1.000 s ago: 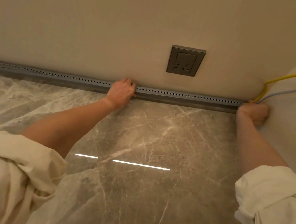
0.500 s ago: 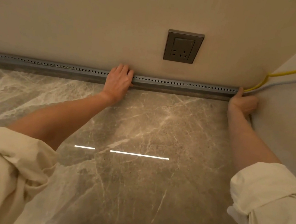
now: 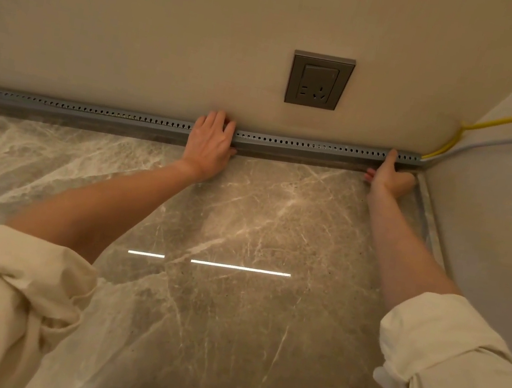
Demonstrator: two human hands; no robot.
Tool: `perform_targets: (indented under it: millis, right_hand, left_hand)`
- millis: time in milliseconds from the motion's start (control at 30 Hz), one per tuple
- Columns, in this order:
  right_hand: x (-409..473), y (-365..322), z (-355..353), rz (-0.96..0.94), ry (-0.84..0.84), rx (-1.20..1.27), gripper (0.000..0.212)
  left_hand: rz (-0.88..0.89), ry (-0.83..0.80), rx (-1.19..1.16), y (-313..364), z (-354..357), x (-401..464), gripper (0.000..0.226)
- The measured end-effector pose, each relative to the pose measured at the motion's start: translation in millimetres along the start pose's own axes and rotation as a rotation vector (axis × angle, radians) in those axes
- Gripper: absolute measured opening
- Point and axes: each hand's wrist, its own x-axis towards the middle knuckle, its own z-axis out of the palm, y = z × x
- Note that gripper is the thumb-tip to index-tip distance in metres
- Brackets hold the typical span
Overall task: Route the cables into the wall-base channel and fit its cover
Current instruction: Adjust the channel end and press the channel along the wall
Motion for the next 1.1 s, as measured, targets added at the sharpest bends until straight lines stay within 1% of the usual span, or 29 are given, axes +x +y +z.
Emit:
perform_targets:
  millis: [67,167,200,267,367,433,533,700,800,900,1000,1100]
  right_hand:
    - [-1,0,0,0.02,-0.012,0.007,0.039]
    - [1,4,-2,0.055,-0.01,-0.007,0.051]
    - [1,6,-3,0.05,-0.016,-0.033,0.048]
    - [3,9,-5,0.018,-0.038,-0.114,0.035]
    - [5,6,-11,0.003,-0.101,-0.206,0.035]
    - [7,4,-14,0.04,-0.13,-0.222,0.036]
    - [11,6,-18,0.071,-0.113,-0.267,0.043]
    - [18,7,-25,0.003,-0.11,-0.56,0.054]
    - [20,4,-32,0.005,-0.123,-0.662,0.057]
    - [19,4,-36,0.027,-0.137,-0.623,0.054]
    - [22,-1,-38,0.054,-0.134,-0.525,0.041]
    - [28,-6,-41,0.062,-0.115,-0.51,0.034]
  left_hand:
    - [0.012,0.004,0.008,1,-2,0,0.046]
    - [0.042,-0.03,0.026,0,-4,-2,0.054]
    - [0.045,-0.041,0.025,0,-4,-2,0.054]
    - [0.036,-0.055,0.011,0,-3,-4,0.05]
    - [0.03,-0.071,-0.001,0,-3,-4,0.043]
    - [0.041,-0.09,-0.011,0,-4,-2,0.044]
    - [0.065,-0.12,-0.024,2,-3,-1,0.049]
    - [0.098,-0.141,-0.029,7,1,-3,0.055]
    - [0.108,-0.136,-0.032,8,0,-3,0.057]
    - [0.157,-0.158,-0.039,8,0,-3,0.05]
    - [0.185,-0.183,-0.074,16,-3,1,0.044]
    - [0.194,-0.174,-0.08,25,-4,5,0.04]
